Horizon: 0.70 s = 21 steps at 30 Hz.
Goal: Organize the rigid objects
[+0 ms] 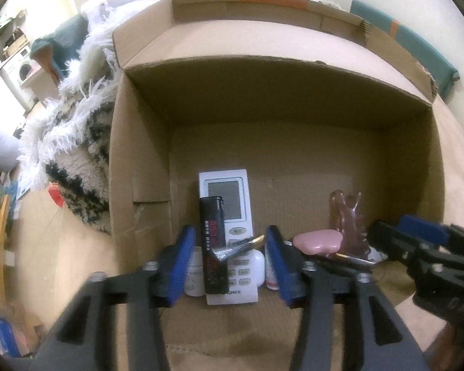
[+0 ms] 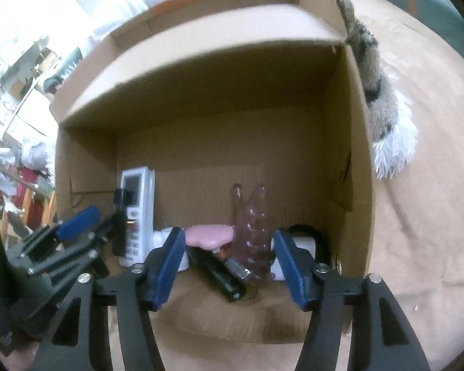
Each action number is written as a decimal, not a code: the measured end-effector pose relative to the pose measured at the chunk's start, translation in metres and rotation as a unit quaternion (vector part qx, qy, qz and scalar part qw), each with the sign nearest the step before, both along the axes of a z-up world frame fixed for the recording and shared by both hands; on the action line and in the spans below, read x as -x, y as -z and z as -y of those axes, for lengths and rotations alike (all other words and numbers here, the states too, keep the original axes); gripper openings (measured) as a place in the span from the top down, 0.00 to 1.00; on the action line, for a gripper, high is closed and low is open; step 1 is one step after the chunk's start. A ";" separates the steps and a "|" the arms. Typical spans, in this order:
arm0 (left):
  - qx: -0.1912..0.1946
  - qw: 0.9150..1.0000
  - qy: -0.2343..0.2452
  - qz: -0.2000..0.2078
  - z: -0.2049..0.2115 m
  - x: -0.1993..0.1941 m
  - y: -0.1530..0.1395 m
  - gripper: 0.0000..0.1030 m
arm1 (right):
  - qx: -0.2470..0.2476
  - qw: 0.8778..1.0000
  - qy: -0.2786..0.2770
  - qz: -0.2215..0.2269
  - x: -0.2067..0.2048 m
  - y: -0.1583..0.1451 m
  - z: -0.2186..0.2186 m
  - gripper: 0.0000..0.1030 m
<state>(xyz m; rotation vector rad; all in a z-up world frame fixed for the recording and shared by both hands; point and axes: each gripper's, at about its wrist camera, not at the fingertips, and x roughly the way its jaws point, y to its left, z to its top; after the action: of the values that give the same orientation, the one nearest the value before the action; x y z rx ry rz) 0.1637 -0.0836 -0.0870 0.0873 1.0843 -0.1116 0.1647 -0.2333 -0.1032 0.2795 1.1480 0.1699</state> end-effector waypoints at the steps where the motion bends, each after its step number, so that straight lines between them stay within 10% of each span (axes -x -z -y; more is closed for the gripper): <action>1: -0.001 1.000 0.000 0.002 0.000 0.000 -0.002 0.32 | -0.002 1.000 0.001 0.004 0.001 -0.002 0.001 0.35; 21: 0.046 0.998 -0.032 0.012 -0.046 0.056 -0.049 0.30 | 0.002 0.999 0.018 0.036 0.038 -0.045 0.013 0.22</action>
<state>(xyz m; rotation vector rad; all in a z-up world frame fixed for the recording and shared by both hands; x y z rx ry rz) 0.1073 -0.0375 -0.0384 -0.0291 1.0562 -0.1020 0.1271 -0.2466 -0.0586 0.2874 1.0706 0.1446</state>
